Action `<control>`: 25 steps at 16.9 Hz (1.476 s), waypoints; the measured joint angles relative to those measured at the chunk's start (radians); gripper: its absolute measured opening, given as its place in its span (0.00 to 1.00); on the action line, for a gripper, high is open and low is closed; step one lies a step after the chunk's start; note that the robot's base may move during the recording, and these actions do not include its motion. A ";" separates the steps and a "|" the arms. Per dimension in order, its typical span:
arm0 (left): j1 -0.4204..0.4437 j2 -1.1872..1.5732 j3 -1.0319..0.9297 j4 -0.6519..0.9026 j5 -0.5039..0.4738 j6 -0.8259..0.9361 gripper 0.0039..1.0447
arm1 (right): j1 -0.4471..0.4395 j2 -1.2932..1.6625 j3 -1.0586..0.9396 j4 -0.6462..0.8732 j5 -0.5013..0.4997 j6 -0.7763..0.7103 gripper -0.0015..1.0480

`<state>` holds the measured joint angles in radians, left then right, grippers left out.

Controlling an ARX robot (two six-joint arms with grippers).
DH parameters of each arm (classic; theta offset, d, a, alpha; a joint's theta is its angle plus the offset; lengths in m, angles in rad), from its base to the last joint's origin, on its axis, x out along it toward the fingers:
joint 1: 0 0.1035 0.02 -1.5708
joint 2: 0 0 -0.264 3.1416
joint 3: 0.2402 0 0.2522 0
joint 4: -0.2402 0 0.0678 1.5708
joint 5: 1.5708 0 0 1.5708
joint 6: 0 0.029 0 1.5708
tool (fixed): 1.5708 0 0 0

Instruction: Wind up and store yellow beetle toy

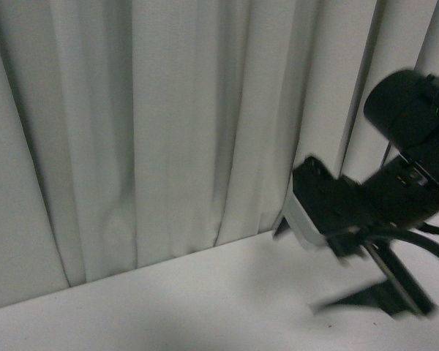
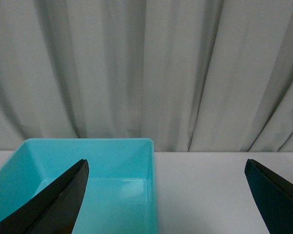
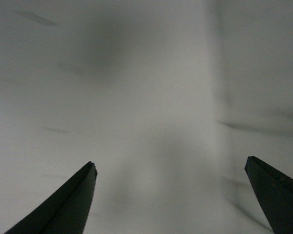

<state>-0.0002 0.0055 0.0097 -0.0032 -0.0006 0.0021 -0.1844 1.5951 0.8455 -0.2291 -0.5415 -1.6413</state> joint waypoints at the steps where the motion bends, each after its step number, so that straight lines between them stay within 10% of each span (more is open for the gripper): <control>1: 0.000 0.000 0.000 0.000 0.001 0.000 0.94 | 0.020 -0.033 -0.071 0.204 0.131 0.124 0.83; 6: 0.000 0.000 0.000 0.000 0.000 0.000 0.94 | 0.099 -0.355 -0.475 1.108 0.460 1.243 0.38; 9: 0.000 0.000 0.000 0.000 0.000 0.000 0.94 | 0.115 -0.442 -0.576 1.121 0.474 1.518 0.14; 11: 0.000 0.000 0.000 0.000 -0.002 0.000 0.94 | 0.173 -0.482 -0.646 1.093 0.530 1.587 0.02; 25: 0.000 0.000 0.000 0.000 0.000 0.000 0.94 | 0.184 -0.982 -0.834 0.832 0.539 1.625 0.02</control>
<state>-0.0002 0.0055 0.0097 -0.0032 -0.0006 0.0025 -0.0002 0.6136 0.0113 0.6033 -0.0025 -0.0158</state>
